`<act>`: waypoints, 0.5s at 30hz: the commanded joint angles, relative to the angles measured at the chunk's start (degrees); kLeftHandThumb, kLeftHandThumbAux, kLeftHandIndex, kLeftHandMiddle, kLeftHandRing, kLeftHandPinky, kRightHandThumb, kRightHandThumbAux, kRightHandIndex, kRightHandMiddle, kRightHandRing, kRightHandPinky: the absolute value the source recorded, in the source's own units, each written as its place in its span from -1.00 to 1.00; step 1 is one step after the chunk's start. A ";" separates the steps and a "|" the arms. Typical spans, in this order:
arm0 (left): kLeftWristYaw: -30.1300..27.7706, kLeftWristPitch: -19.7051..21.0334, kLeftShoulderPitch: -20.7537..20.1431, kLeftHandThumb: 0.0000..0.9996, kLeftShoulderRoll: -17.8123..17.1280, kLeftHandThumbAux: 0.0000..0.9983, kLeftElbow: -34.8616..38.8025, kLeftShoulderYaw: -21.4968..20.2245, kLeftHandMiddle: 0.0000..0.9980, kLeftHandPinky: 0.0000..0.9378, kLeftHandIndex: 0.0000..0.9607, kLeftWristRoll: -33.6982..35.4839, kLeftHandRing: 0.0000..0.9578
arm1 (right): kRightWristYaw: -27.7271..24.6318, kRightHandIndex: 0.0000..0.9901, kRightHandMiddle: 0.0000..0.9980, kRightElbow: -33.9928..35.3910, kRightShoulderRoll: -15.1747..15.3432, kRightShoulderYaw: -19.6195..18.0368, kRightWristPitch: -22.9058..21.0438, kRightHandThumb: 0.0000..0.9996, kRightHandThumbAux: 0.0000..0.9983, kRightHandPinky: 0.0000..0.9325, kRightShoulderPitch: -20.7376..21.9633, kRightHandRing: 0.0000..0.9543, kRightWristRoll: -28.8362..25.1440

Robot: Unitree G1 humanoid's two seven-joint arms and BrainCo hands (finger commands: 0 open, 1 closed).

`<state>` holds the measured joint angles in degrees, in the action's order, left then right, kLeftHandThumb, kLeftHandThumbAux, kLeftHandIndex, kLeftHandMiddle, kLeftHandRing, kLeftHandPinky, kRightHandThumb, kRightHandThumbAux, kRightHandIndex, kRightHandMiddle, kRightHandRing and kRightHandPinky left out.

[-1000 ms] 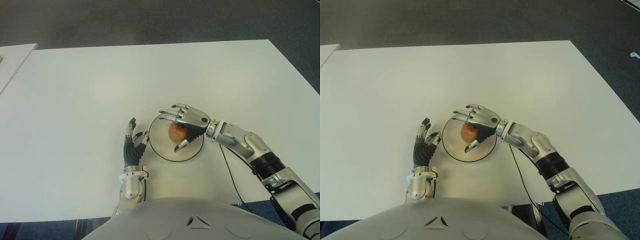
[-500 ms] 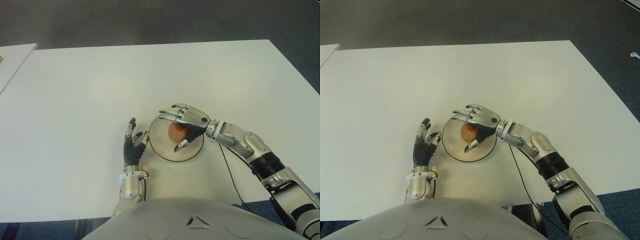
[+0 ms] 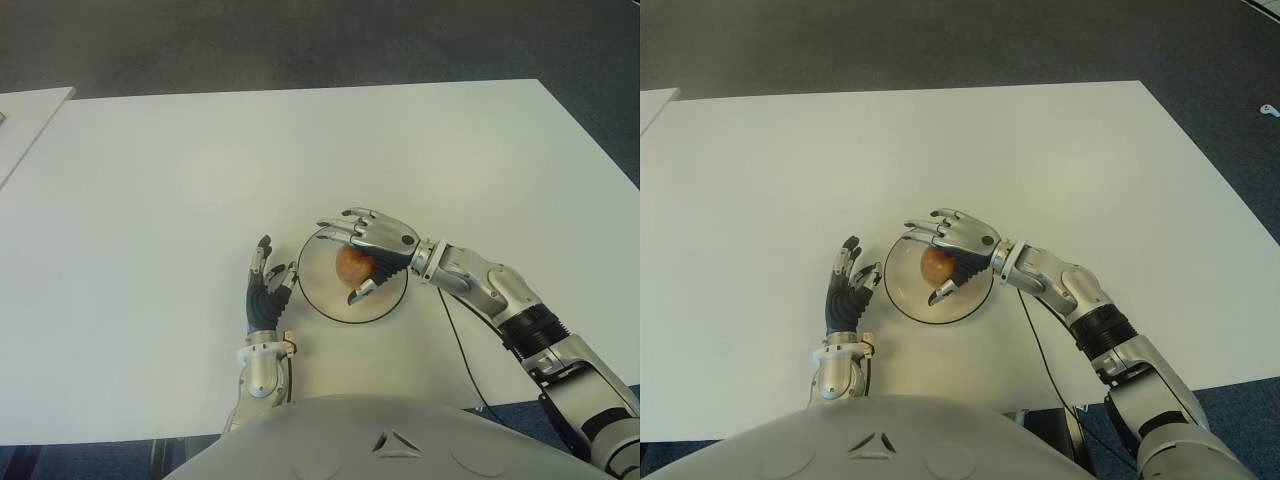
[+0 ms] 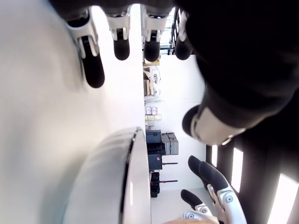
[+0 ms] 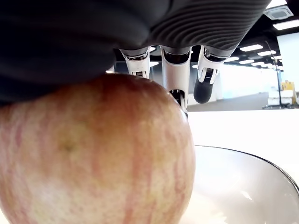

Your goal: Put the apples into the plate.

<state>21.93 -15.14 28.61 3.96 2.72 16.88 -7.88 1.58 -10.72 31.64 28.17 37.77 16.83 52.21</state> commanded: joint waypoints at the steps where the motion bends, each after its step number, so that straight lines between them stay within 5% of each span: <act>1: -0.12 1.11 0.27 -1.00 4.84 0.49 0.84 1.98 -0.92 -0.95 -0.91 0.84 -0.97 | -0.62 -1.00 -1.00 0.54 -0.36 -0.37 -0.52 -0.87 -0.42 -1.00 0.52 -1.00 -0.82; 15: -0.36 0.77 0.29 -1.00 4.48 0.50 0.82 2.24 -0.93 -0.96 -0.92 1.06 -0.98 | -0.69 -1.00 -1.00 0.34 -0.43 -0.40 -0.30 -0.87 -0.42 -1.00 0.64 -1.00 -0.77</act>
<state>21.93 -15.37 28.61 3.96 2.73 16.87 -7.15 1.10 -10.72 31.50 28.17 37.77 16.83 52.21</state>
